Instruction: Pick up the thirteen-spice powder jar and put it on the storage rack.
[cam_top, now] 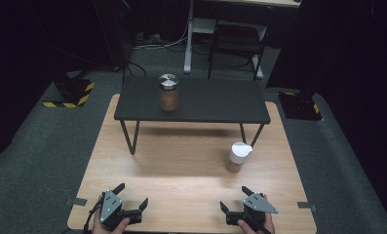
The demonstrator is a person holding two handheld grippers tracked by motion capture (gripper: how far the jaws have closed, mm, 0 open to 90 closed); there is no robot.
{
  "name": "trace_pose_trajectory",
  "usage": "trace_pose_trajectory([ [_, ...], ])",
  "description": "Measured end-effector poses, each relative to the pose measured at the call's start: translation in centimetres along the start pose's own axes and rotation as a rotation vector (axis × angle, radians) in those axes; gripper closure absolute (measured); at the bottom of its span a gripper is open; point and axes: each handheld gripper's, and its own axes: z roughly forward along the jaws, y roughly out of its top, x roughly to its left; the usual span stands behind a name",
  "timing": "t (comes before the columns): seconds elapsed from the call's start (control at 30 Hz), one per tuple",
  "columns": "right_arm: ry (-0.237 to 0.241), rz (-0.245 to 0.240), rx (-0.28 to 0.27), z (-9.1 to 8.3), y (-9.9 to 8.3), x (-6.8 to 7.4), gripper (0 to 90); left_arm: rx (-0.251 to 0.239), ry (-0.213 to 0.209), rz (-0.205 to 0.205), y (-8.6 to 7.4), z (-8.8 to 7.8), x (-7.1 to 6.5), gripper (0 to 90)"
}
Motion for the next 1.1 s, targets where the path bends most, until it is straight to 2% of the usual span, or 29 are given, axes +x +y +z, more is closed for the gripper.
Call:
trace_pose_trajectory([
  [0.33, -0.016, 0.015, -0.005, -0.2, -0.1, 0.3, 0.3, -0.006, -0.011, -0.028, -0.1, 0.0, 0.4, 0.6],
  [0.47, -0.013, -0.001, -0.008, -0.1, -0.2, 0.5, 0.3, -0.008, -0.024, -0.036, -0.1, 0.0, 0.7, 0.6],
  [0.6, -0.017, 0.003, -0.032, -0.4, 0.1, 0.5, 0.2, -0.014, -0.020, -0.045, -0.2, -0.1, 0.9, 0.6],
  [0.87, -0.030, 0.020, -0.078, -1.4, 0.3, 0.5, 0.1, -0.018, -0.021, -0.025, -0.3, -0.1, 0.7, 0.6],
  [1.1, -0.047, 0.046, -0.112, -1.8, 0.5, 0.2, 0.1, -0.020, -0.019, -0.027, -0.3, -0.1, 0.7, 0.6],
])
